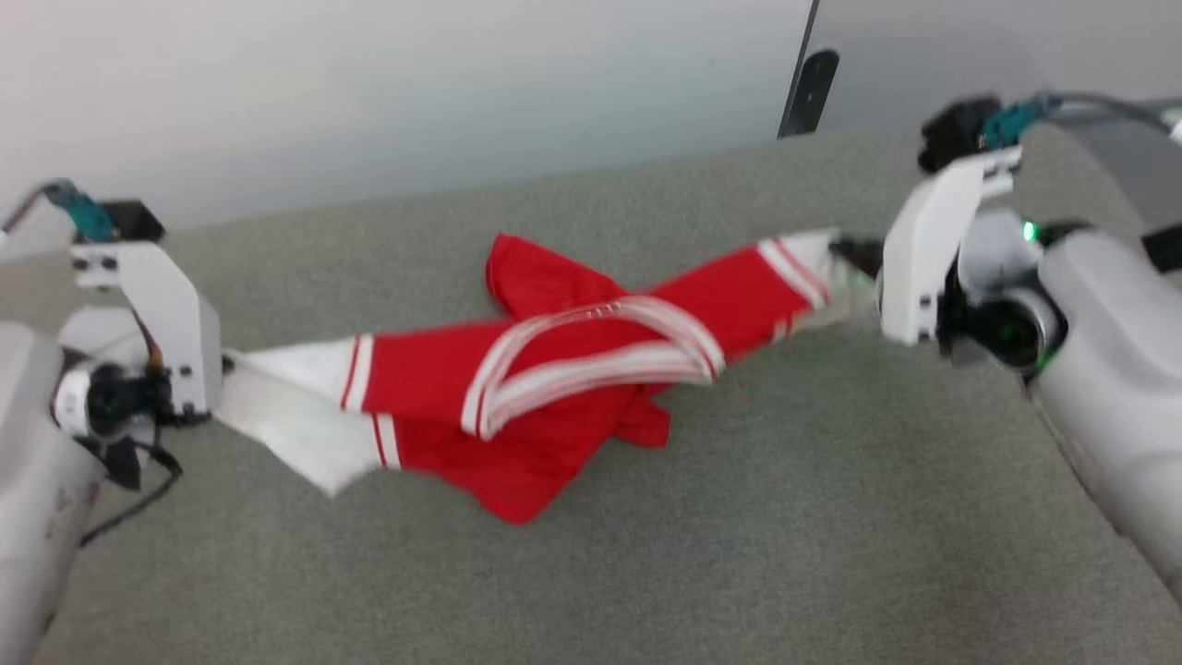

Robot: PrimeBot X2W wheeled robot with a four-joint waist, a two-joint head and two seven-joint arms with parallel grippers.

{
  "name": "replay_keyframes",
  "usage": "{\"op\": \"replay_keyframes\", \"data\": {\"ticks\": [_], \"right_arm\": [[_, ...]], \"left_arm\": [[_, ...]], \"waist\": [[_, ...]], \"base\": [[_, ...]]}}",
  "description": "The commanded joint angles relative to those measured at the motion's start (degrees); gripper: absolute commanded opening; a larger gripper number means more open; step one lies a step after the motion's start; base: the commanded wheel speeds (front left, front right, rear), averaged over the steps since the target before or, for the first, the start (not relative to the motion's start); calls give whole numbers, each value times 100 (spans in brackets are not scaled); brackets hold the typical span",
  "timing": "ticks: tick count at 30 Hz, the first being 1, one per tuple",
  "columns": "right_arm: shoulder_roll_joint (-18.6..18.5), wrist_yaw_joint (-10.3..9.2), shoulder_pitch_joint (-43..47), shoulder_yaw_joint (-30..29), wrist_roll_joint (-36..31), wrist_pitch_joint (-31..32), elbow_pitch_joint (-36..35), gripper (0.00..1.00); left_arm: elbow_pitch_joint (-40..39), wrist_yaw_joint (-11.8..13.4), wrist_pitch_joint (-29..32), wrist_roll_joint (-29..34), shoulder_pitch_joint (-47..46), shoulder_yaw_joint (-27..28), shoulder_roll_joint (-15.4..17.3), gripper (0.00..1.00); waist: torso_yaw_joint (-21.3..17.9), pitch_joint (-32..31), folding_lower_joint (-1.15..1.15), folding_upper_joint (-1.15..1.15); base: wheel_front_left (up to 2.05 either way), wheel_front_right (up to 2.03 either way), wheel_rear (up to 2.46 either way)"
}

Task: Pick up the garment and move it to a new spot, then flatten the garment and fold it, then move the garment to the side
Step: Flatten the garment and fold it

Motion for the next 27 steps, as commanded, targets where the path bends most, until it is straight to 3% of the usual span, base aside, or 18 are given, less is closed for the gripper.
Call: {"op": "replay_keyframes", "data": {"ticks": [1,9,15,21,27], "right_arm": [[134,-10,-230,-98,-130,-185,271,0],[1056,-9,-1243,-391,-604,-1197,1632,0],[1516,-9,-1954,-510,-782,-1853,2396,0],[1651,-9,-2600,-656,-935,-2418,2806,0],[1685,-9,-2893,-793,-989,-2494,2924,0]], "left_arm": [[69,87,-111,72,-145,30,19,0],[365,275,-646,240,-884,139,-267,0],[654,303,-1147,581,-1644,55,-416,0],[975,322,-1450,870,-2454,-37,-535,0],[1338,194,-1646,949,-2961,-77,-663,0]], "waist": [[-12,-354,0,0],[-33,-659,0,0],[-35,-774,0,0],[-1,-812,0,0],[63,-745,0,0]], "base": [[0,0,0],[0,0,0],[0,0,0],[0,0,0],[0,0,0]]}}
